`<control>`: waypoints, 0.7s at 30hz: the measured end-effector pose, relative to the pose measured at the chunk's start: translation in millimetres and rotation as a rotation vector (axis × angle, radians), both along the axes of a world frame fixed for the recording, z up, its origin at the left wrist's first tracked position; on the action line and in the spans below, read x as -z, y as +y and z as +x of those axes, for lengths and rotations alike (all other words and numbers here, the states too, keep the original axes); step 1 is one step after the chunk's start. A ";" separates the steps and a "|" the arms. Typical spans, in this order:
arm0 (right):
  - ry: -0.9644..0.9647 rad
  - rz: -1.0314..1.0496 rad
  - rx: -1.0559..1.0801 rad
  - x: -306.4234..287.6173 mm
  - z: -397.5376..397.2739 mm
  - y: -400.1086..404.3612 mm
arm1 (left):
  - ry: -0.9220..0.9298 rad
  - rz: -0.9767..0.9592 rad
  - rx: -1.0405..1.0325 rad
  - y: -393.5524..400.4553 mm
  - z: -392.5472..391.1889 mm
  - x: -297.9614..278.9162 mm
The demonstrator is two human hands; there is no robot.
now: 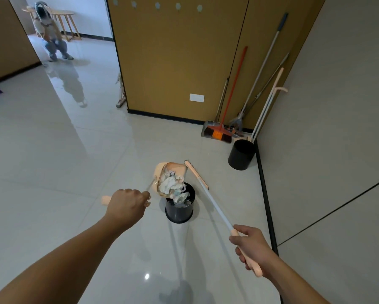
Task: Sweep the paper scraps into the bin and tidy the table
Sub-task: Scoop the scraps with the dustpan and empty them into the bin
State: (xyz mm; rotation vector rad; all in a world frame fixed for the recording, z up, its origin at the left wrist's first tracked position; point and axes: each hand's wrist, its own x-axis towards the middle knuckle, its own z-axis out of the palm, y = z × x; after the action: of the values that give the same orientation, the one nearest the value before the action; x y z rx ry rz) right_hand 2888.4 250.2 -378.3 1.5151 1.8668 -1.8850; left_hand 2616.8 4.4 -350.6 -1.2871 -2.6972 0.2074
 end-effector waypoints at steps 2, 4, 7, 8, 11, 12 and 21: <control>-0.001 0.004 -0.001 -0.2 1.2 -2.1 | 0.018 -0.032 0.019 -2.5 0.4 1.8; -0.006 0.008 -0.003 -0.8 1.7 -4.0 | 0.024 -0.074 0.032 -4.9 0.6 2.3; -0.018 0.013 -0.003 -1.7 2.6 -5.7 | 0.035 -0.121 0.056 -4.8 1.3 -0.2; -0.019 0.014 -0.003 -2.1 2.8 -6.0 | 0.033 -0.123 0.059 -4.0 1.5 -0.9; -0.015 0.019 -0.001 -3.6 3.3 -6.9 | 0.023 -0.132 0.069 -1.9 2.8 -1.6; -0.013 0.020 -0.001 -4.2 3.3 -7.0 | 0.025 -0.136 0.072 -1.7 3.6 -2.8; -0.008 0.023 0.011 -5.1 6.2 -6.5 | 0.087 -0.221 0.237 -0.8 4.9 -10.4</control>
State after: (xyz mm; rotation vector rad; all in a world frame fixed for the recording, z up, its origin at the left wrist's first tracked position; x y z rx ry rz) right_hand 2894.6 243.8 -373.2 1.5397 1.8874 -1.8659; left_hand 2621.7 3.6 -340.2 -1.6040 -2.4766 0.5315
